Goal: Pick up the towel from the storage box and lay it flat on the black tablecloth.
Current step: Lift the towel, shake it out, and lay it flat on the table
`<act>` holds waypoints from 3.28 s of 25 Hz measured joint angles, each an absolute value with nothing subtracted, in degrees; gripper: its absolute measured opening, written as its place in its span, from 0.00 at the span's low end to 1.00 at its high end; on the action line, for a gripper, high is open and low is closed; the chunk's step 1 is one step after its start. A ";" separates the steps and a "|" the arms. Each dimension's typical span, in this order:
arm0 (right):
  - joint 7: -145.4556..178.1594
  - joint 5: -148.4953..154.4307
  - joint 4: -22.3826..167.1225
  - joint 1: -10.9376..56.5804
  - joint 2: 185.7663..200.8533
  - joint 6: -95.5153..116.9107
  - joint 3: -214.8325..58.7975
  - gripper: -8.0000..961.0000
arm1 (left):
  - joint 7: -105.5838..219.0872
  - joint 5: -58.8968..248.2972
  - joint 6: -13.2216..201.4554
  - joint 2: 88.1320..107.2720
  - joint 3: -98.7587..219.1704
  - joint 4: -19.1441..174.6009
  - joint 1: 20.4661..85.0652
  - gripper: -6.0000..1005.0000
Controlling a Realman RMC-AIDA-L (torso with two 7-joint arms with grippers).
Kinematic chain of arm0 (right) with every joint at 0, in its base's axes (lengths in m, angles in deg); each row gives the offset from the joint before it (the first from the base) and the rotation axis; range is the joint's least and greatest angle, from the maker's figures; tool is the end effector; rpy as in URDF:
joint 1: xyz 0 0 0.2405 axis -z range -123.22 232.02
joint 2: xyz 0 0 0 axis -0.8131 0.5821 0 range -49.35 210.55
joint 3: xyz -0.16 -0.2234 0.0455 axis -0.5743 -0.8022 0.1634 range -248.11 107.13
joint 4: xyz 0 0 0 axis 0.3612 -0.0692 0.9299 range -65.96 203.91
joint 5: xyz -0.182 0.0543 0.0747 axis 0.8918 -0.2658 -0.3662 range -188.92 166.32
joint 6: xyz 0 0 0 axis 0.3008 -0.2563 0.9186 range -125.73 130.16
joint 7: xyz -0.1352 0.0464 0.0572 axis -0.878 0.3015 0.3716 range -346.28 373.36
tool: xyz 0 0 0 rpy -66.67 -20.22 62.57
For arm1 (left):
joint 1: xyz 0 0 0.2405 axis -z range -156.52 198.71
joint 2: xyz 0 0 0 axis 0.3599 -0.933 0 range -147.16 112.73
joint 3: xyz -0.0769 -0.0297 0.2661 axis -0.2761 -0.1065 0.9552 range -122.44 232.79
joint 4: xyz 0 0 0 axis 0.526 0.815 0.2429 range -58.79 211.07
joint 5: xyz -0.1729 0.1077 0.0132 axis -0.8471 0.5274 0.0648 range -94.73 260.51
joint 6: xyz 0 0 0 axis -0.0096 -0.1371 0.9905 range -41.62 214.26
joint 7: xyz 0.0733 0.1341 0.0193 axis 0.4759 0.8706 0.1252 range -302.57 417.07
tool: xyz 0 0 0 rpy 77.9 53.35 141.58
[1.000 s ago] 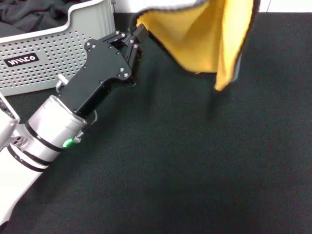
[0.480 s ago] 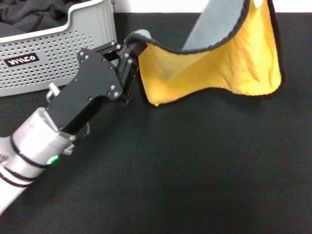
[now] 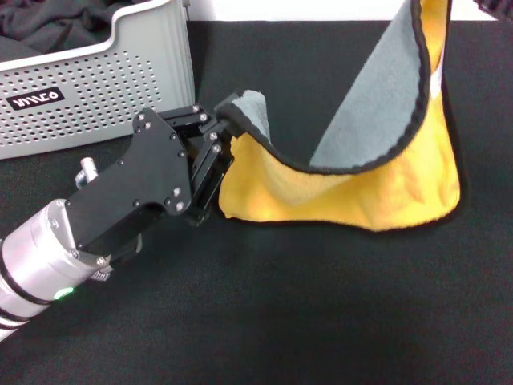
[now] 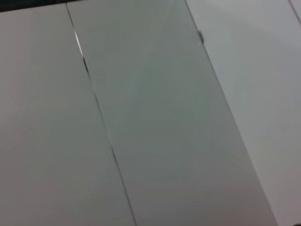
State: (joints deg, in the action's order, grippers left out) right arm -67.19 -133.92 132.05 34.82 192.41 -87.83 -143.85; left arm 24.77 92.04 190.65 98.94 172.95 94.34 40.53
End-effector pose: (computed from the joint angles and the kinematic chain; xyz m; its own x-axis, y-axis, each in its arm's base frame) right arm 0.1553 0.3179 0.0731 0.4699 -0.2001 -0.8597 -0.2779 -0.9580 0.0711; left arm -0.2317 0.2499 -0.0306 0.3249 -0.1833 0.9278 0.3184 -0.9026 -0.2898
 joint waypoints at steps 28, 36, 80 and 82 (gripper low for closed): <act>-66.63 -125.28 151.35 58.73 194.31 -99.40 -144.14 0.02 | 19.87 111.20 198.48 96.57 172.81 108.70 31.48 0.03; -71.07 -123.57 136.97 55.91 194.37 -99.30 -143.59 0.02 | 18.61 111.83 198.27 98.89 171.06 97.98 34.55 0.03; -91.74 -120.67 97.71 33.64 195.82 -74.81 -133.68 0.01 | 27.20 101.71 161.57 103.54 157.44 85.83 47.37 0.03; -91.80 -120.96 97.65 33.61 195.82 -73.94 -133.74 0.01 | 28.27 101.78 159.78 103.55 157.48 86.33 48.04 0.03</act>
State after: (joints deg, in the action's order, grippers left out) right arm -91.80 -120.96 97.65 33.61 195.82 -73.94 -133.74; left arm 28.27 101.78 159.78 103.55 157.48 86.33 48.04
